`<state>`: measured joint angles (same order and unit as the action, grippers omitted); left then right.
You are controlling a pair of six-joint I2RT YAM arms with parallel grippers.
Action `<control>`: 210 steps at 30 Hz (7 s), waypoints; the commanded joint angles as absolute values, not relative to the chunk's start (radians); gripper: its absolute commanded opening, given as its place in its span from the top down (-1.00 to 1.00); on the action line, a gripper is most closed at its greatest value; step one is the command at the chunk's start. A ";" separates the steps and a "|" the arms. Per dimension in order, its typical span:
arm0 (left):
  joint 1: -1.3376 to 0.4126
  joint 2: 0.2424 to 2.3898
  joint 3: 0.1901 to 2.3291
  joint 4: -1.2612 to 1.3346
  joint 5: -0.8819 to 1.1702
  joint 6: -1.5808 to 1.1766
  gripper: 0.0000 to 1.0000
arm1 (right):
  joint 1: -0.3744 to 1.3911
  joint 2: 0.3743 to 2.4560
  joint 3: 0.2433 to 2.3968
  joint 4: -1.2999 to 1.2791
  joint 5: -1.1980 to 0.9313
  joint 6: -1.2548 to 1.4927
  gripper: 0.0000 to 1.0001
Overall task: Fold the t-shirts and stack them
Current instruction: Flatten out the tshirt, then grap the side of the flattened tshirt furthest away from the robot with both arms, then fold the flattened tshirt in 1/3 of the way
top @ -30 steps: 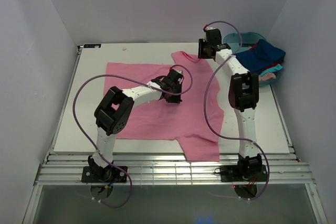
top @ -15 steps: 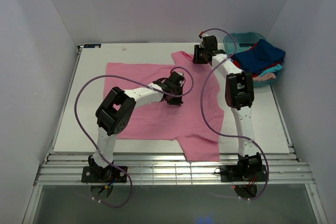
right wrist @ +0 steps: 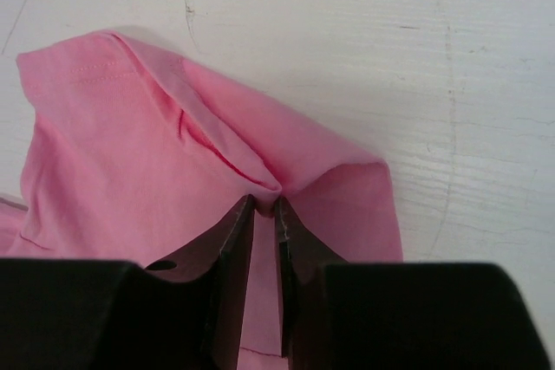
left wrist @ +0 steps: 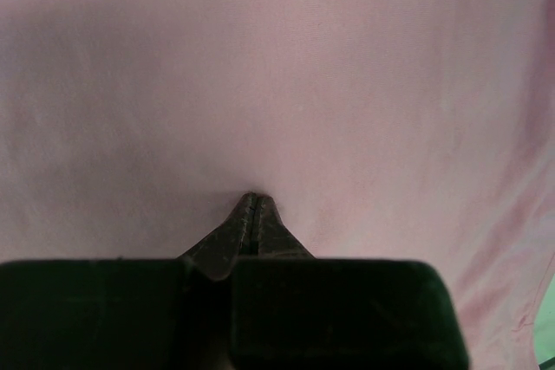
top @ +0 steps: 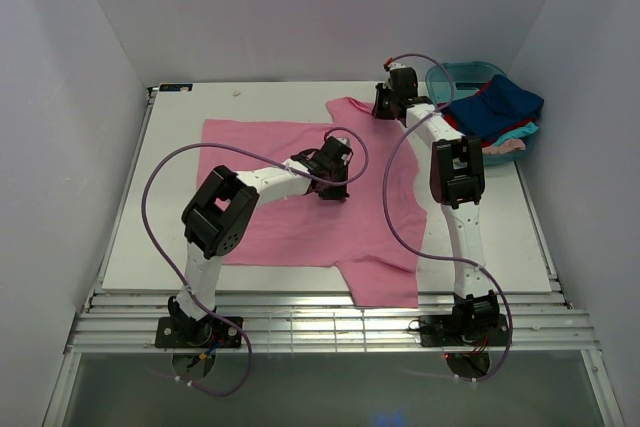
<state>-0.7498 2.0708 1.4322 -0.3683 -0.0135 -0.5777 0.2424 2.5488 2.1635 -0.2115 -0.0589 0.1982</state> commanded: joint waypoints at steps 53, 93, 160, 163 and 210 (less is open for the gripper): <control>-0.081 2.100 1.762 -0.420 -0.230 -0.201 0.00 | 0.233 2.398 2.094 -0.242 0.021 0.118 -0.22; 0.072 2.362 1.951 -0.327 -0.104 -0.184 -0.33 | 0.127 2.519 2.171 -0.264 -0.066 0.138 -0.34; 0.072 2.444 2.022 -0.345 -0.089 -0.233 0.86 | 0.190 2.454 2.042 -0.118 -0.006 0.199 0.85; 0.072 2.379 1.958 -0.292 -0.123 -0.232 0.89 | 0.190 2.407 1.990 -0.091 -0.021 0.196 0.84; 0.072 1.683 1.065 -0.124 -0.216 -0.256 0.96 | 0.287 1.557 0.971 -0.083 0.046 0.141 0.84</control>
<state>0.0727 1.7260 1.0775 -0.0658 -0.2016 -0.2375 0.2825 1.5982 0.9981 -0.0746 -0.0212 0.1493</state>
